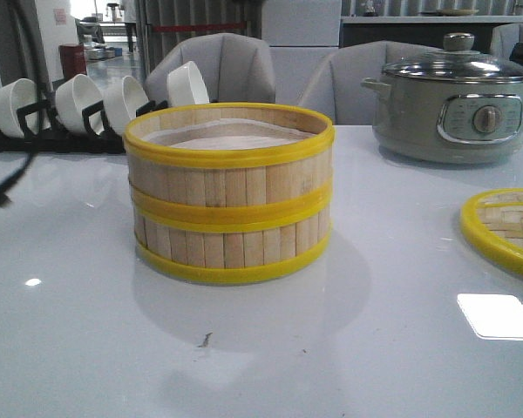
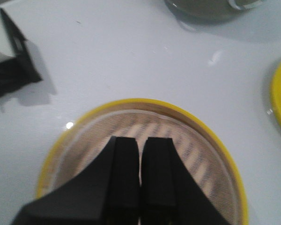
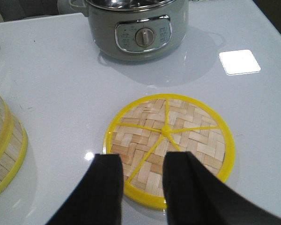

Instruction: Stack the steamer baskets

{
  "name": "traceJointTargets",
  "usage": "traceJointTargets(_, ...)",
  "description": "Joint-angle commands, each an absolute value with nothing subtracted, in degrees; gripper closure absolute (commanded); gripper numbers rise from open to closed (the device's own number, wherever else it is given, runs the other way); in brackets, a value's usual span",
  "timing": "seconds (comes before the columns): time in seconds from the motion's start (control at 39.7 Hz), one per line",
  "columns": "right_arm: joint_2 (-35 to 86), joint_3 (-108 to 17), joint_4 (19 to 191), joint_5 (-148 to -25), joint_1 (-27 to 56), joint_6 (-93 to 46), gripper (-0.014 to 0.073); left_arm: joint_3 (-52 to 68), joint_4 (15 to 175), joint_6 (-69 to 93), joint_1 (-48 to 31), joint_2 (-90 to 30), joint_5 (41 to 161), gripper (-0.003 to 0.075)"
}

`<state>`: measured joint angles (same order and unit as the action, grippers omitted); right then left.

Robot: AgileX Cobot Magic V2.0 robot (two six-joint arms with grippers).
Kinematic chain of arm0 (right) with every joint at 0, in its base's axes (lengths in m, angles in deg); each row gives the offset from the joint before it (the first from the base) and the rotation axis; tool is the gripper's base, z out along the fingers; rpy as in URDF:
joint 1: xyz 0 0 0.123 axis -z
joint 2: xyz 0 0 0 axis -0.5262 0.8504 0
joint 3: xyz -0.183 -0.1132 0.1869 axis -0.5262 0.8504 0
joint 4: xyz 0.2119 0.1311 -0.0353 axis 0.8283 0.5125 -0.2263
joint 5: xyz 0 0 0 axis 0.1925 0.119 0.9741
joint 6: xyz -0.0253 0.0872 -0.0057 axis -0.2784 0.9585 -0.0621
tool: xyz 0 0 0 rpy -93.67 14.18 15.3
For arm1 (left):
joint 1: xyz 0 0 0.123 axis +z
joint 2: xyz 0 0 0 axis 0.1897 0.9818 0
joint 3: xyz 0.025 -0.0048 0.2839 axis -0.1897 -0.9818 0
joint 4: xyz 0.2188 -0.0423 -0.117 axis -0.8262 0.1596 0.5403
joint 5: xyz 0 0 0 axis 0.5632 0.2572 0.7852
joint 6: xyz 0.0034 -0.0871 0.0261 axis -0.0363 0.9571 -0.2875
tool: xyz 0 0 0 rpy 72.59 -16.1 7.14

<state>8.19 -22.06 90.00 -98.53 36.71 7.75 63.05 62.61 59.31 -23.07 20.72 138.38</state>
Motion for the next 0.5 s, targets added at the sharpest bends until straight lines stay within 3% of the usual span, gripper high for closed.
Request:
traceJointTargets(0.0, 8.4, -24.3, 89.6, -94.3, 36.4, 7.8, 0.0255, 65.3, 61.9, 60.6, -18.9, 13.6, 135.8, 0.0625)
traceJointTargets(0.25, 8.4, -24.3, 89.6, -94.4, 36.4, 7.8, 0.0255, 58.4, 61.9, 60.8, -11.5, 2.7, 132.3, 0.0625)
traceJointTargets(0.48, 8.4, -24.3, 89.6, -93.8, 36.4, 7.8, 0.0255, 38.6, 61.7, 63.9, -5.9, -12.5, 123.7, 0.0625)
